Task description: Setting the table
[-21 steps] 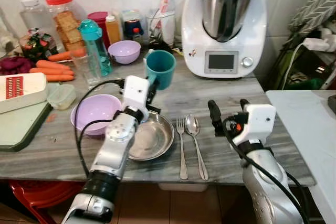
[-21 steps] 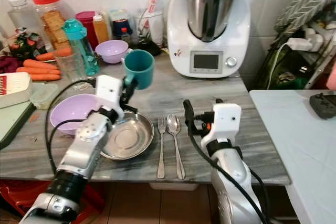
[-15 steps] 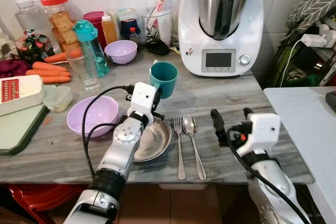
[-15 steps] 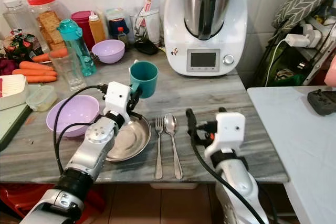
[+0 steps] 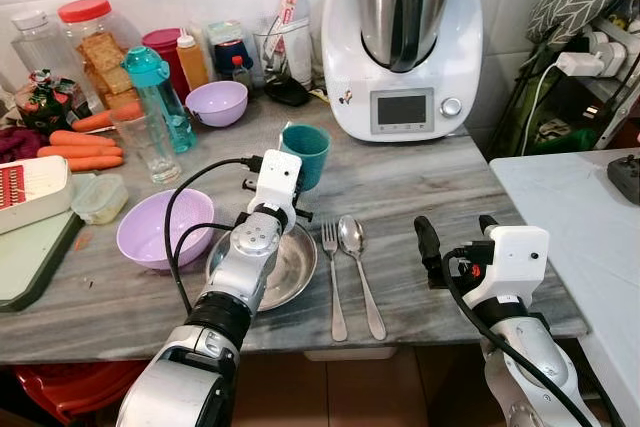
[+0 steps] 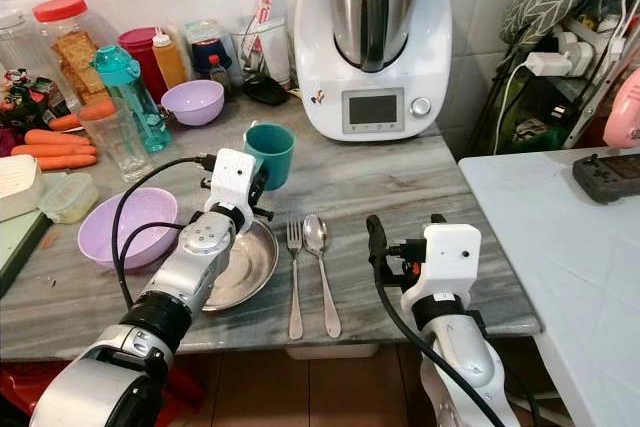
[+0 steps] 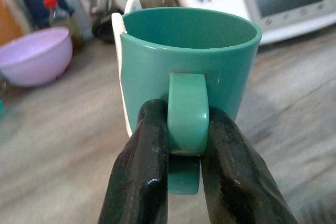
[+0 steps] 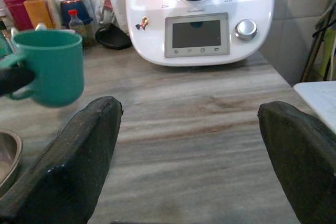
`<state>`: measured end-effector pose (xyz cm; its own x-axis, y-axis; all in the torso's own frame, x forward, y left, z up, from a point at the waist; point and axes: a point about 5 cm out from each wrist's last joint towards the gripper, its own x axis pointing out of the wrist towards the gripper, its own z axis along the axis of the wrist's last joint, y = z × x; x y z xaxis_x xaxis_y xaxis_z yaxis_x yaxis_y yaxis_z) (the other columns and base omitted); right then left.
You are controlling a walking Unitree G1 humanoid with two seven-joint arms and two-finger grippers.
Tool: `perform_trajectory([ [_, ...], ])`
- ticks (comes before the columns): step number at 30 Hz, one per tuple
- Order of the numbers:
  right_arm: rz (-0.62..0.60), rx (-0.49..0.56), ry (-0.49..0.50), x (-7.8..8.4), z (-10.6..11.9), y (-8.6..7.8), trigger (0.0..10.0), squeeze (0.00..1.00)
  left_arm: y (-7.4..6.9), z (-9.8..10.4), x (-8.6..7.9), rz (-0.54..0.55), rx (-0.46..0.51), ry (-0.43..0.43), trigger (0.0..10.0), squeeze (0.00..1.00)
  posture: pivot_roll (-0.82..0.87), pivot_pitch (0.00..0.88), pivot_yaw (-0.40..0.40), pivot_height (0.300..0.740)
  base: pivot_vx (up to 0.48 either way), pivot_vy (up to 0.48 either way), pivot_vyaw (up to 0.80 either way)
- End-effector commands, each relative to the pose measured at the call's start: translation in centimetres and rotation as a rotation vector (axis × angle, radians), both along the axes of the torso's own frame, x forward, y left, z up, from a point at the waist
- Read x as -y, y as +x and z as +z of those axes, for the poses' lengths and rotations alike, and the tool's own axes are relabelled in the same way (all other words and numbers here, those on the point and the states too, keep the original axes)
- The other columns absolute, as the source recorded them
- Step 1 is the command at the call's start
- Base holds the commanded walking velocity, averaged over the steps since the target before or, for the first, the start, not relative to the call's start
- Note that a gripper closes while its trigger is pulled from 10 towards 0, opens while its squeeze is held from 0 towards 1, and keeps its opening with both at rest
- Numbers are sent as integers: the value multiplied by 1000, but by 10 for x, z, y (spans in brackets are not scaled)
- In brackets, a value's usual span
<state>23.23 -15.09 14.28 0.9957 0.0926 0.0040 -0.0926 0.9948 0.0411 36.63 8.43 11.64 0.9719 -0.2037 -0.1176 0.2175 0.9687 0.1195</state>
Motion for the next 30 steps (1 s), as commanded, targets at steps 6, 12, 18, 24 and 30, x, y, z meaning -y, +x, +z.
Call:
perform_trajectory([
  [6,26,14,-1,-6,6,1,10000,0,4,0,-14,79,-7,-8,10000,0,-196,0,97,740,0,0,0],
  [12,41,12,3,-8,6,3,10000,0,3,-2,-27,116,-10,-21,10000,0,-180,0,90,740,0,0,0],
  [18,52,11,4,-10,6,5,10000,0,1,-6,-35,147,-23,-19,10000,0,-167,0,83,740,0,0,0],
  [24,58,11,5,-11,5,7,10000,0,-4,-12,-43,160,-40,-16,10000,0,-160,0,82,740,0,0,0],
  [30,62,11,5,-11,5,9,10000,0,-13,-14,-54,181,-43,-23,10000,35,-154,0,81,740,0,0,0],
])
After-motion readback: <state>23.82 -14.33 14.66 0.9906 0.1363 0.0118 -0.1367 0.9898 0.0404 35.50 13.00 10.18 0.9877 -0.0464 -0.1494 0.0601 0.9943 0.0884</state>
